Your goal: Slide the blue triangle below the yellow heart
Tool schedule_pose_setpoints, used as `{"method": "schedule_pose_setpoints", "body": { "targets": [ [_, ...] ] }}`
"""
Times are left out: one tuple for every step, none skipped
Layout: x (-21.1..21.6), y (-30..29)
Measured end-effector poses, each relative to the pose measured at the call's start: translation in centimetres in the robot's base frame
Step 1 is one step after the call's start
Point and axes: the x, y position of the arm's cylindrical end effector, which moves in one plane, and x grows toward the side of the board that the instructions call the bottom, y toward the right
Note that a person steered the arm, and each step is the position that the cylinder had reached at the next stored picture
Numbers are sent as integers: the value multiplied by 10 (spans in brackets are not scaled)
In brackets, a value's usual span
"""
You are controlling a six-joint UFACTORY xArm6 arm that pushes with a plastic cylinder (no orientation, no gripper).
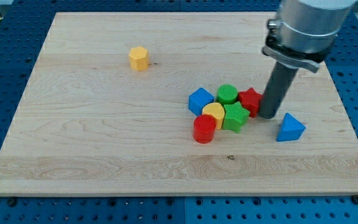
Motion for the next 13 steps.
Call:
{"method": "schedule_pose_setpoints", "body": {
  "targets": [
    [-21, 57],
    [-16, 114],
    [12, 124],
    [31, 85],
    [50, 28],
    [59, 11],
    [42, 54],
    [56, 70],
    [67, 16],
    [70, -53],
    [72, -57],
    [106, -29],
    [121, -55]
  ]
}}
